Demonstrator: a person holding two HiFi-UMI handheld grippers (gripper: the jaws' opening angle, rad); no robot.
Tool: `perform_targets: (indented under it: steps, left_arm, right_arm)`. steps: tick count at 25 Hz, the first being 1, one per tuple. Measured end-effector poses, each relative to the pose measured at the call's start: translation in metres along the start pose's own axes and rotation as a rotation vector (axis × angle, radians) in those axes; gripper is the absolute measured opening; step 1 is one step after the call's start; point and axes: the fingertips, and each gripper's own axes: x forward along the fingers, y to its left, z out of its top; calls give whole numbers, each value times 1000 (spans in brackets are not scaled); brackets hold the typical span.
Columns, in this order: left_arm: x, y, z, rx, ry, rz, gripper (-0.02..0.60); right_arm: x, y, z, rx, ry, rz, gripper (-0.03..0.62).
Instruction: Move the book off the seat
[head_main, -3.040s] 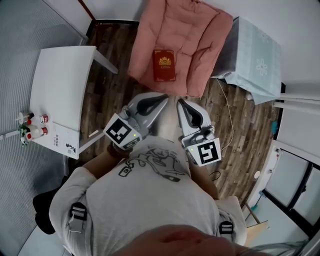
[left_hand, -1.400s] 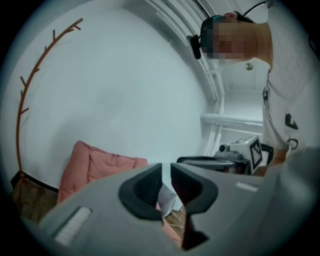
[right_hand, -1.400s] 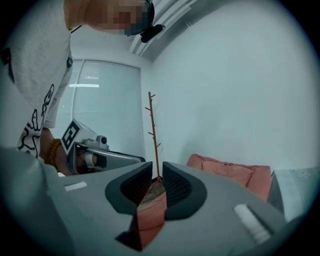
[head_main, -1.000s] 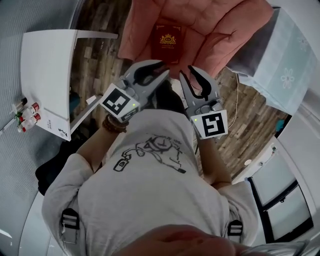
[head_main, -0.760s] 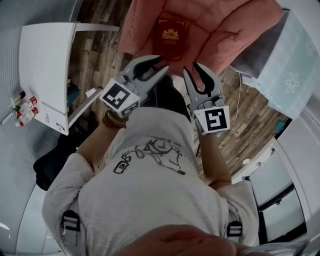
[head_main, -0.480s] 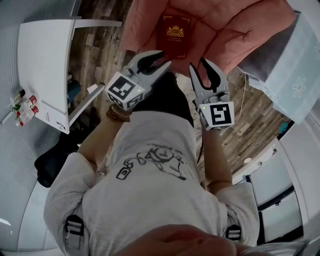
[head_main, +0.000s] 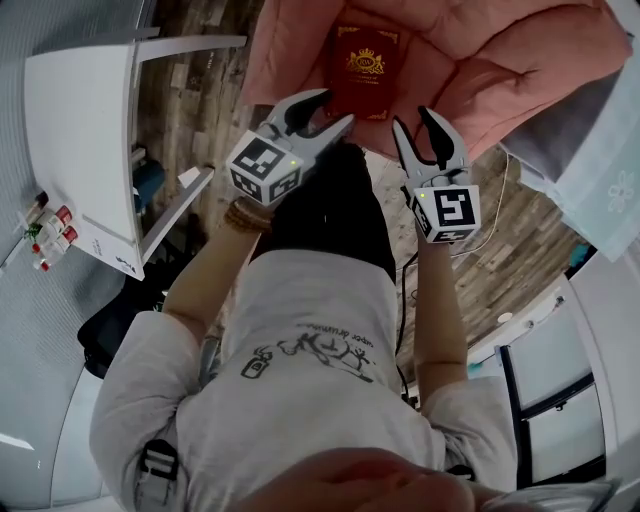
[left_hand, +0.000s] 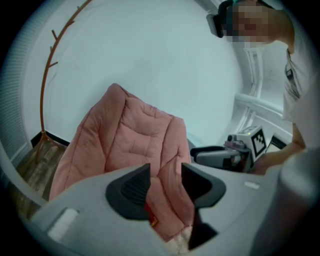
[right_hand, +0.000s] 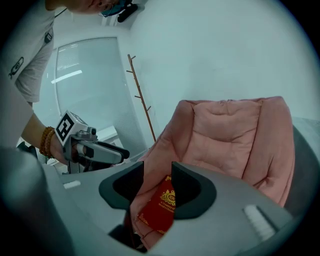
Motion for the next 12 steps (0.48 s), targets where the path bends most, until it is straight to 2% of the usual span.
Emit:
perform_targets:
  steps: [4,10,12]
  left_arm:
    - [21,37,-37,-29,40,11,235]
    - [53,88,-99,-47,104,12,221]
    - [67,103,-119,-52,131,8,239]
  right_arm:
    - [39,-14,-41,15,57,19,190]
    - [90,-25,-108,58,143,47,228]
    - [105,-32,-130,69,166,40,243]
